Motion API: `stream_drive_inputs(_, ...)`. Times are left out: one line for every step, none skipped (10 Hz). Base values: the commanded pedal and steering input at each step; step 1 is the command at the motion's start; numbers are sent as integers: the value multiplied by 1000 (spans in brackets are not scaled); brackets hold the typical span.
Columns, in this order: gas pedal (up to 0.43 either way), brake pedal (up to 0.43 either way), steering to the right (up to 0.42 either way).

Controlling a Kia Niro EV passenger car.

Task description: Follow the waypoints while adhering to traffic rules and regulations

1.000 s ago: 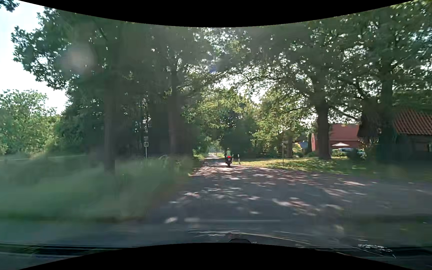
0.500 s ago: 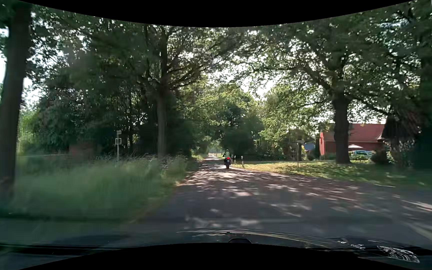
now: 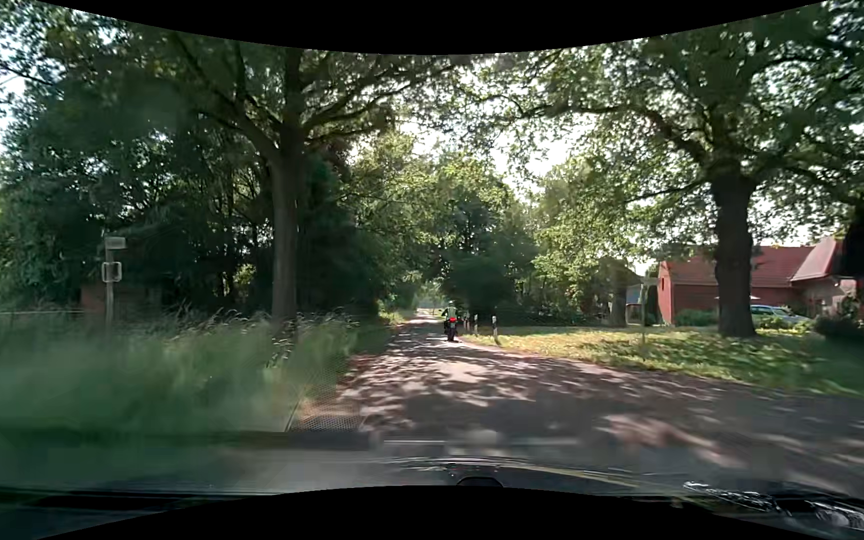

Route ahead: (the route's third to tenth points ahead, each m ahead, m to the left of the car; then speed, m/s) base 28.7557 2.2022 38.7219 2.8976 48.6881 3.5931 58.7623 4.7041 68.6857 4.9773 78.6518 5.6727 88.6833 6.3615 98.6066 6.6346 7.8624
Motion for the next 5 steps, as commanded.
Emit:
stream_drive_inputs(150, 0, -4)
stream_drive_inputs(169, 0, -3)
stream_drive_inputs(177, 0, -1)
stream_drive_inputs(177, 0, -1)
stream_drive_inputs(177, 0, -1)
